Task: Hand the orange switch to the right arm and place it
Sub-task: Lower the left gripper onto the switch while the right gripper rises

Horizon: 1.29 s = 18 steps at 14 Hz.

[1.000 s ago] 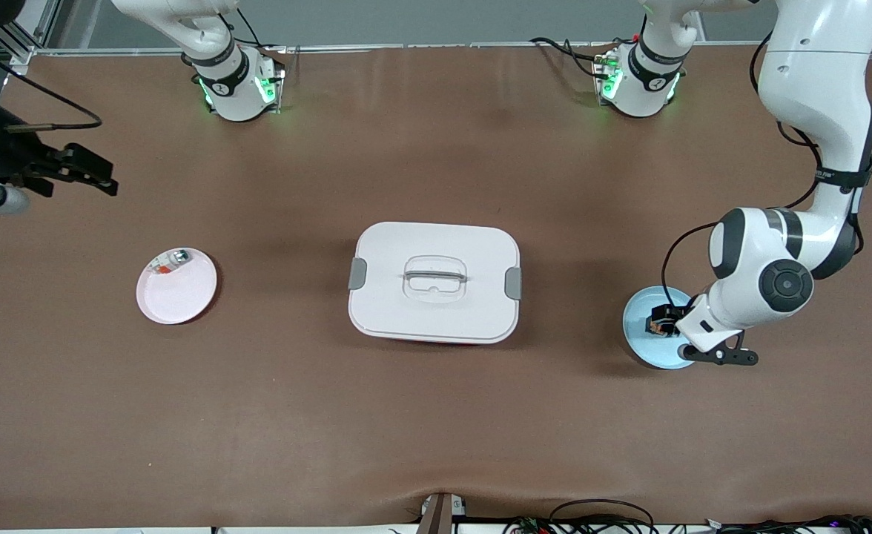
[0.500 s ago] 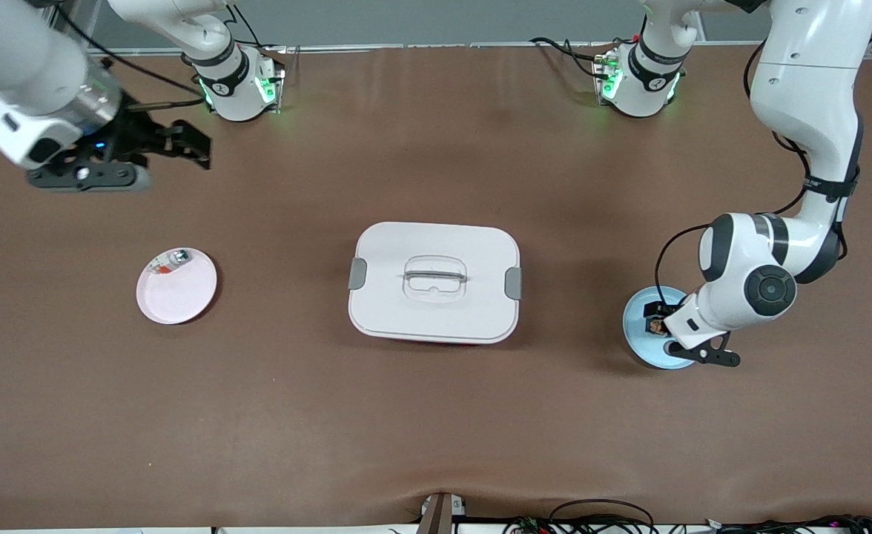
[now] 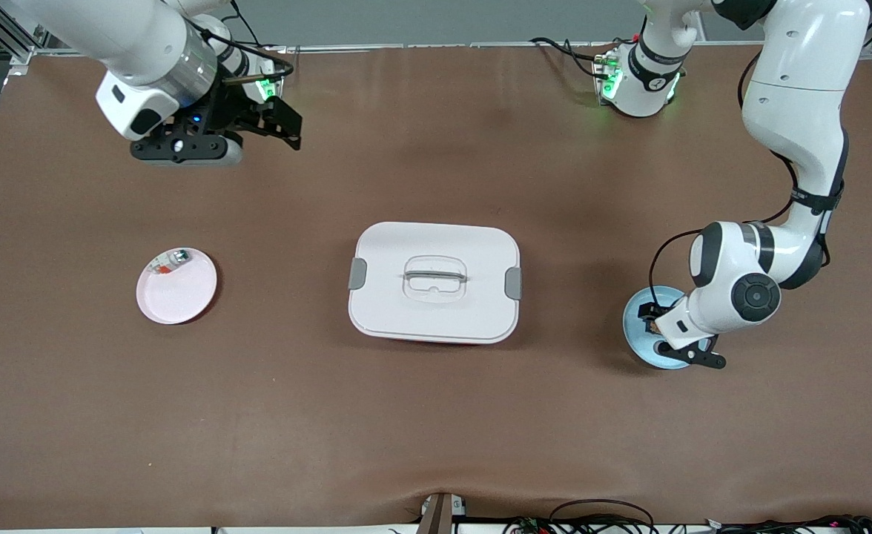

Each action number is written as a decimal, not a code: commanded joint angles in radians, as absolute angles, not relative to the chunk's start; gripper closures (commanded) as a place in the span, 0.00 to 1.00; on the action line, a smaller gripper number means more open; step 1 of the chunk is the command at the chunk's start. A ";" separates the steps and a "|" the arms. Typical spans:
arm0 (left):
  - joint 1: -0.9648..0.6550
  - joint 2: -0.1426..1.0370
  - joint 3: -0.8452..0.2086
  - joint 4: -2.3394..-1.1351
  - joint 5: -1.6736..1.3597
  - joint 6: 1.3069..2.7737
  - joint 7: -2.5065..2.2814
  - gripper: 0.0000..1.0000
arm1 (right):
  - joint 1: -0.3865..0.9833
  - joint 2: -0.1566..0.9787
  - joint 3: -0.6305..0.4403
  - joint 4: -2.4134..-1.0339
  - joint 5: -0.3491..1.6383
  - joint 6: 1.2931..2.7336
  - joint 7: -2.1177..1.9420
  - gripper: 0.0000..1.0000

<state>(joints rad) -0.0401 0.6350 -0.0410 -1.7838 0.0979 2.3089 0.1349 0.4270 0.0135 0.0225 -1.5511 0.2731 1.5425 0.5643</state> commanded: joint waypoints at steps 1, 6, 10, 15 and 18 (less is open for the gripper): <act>-0.028 0.647 -0.041 -1.784 0.117 2.342 0.179 0.16 | 0.436 0.009 0.012 -1.595 0.371 1.621 0.584 0.00; -0.026 0.650 -0.041 -1.779 0.112 2.344 0.198 0.48 | 0.437 0.012 0.012 -1.670 0.472 1.745 0.572 0.00; -0.025 0.637 -0.043 -1.775 0.101 2.341 0.189 0.99 | 0.472 0.017 0.012 -1.723 0.577 1.868 0.566 0.00; -0.028 0.559 -0.044 -1.764 0.043 2.268 0.184 1.00 | 0.496 0.043 0.012 -1.735 0.708 1.994 0.476 0.00; -0.029 0.526 -0.046 -1.694 -0.049 2.114 0.186 1.00 | 0.485 0.038 0.011 -1.772 0.796 1.999 0.385 0.00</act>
